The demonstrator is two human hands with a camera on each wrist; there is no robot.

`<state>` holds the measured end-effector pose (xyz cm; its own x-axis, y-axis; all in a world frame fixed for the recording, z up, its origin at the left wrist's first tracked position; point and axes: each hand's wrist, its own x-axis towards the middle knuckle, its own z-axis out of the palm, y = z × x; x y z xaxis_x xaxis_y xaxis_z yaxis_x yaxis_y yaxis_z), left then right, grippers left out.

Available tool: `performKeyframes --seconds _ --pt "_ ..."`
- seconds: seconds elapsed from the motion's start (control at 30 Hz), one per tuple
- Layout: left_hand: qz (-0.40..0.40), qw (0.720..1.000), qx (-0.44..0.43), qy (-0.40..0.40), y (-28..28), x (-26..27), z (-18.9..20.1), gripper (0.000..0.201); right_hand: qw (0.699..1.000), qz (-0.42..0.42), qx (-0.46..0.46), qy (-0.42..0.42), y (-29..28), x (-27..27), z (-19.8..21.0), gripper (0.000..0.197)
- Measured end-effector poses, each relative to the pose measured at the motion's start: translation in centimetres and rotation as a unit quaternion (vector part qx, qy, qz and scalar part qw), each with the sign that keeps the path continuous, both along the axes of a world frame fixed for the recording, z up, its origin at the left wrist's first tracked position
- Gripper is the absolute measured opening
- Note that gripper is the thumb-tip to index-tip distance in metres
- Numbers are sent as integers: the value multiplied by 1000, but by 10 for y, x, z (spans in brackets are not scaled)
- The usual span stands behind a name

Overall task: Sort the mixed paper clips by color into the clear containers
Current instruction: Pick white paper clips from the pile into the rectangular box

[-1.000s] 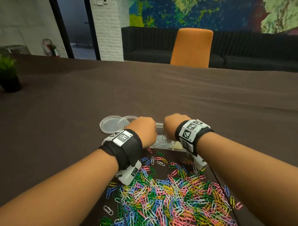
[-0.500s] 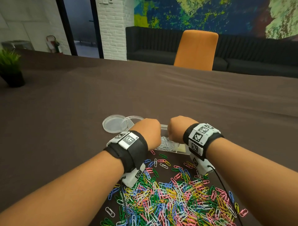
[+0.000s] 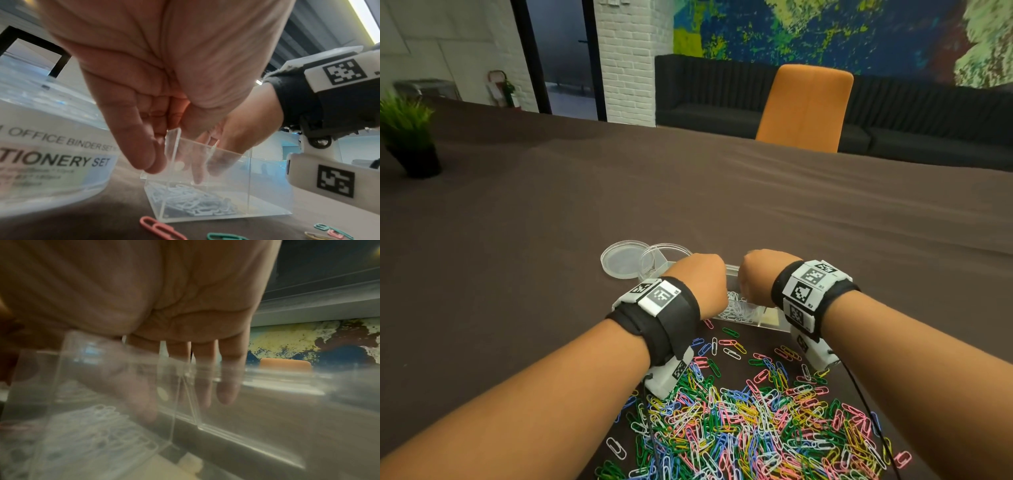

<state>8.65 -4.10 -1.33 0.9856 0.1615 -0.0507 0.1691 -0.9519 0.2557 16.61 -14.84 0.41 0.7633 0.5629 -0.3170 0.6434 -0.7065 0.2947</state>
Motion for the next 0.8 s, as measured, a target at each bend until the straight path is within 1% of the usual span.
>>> performKeyframes --seconds 0.07,0.17,0.23,0.3,0.43,0.47,0.5,0.6,0.63,0.7,0.73,0.8 --pt "1 1000 4 2 0 0 0 11 1000 -5 9 4 -2 1 3 19" --pt "-2 1000 11 -2 0 1 0 11 999 1 50 1 0 1 7 12" --pt "-6 1000 19 -5 -1 0 1 10 998 -3 57 6 4 -1 5 11" --pt "-6 1000 25 -2 -2 -1 2 10 999 -6 42 15 8 0 -1 18" --pt "-4 1000 21 6 -3 1 2 12 999 2 36 19 12 12 -11 45" --pt "-4 1000 18 8 -3 1 2 11 999 -6 39 18 12 13 -12 46" --pt "-3 1000 14 8 -3 1 2 11 999 -15 46 17 12 13 -13 43" --pt "-2 1000 5 8 -3 0 2 12 998 -27 63 18 8 11 -15 24" --pt "-3 1000 6 9 -3 -1 2 12 998 -23 57 28 7 11 -15 21" --pt "-6 1000 13 11 -4 -2 3 11 998 1 49 49 1 11 -7 21" --pt "-7 1000 16 10 -4 -2 4 12 996 10 68 56 -3 12 -1 21" --pt "-7 1000 21 9 -5 -2 4 13 984 8 156 89 -14 13 16 17"
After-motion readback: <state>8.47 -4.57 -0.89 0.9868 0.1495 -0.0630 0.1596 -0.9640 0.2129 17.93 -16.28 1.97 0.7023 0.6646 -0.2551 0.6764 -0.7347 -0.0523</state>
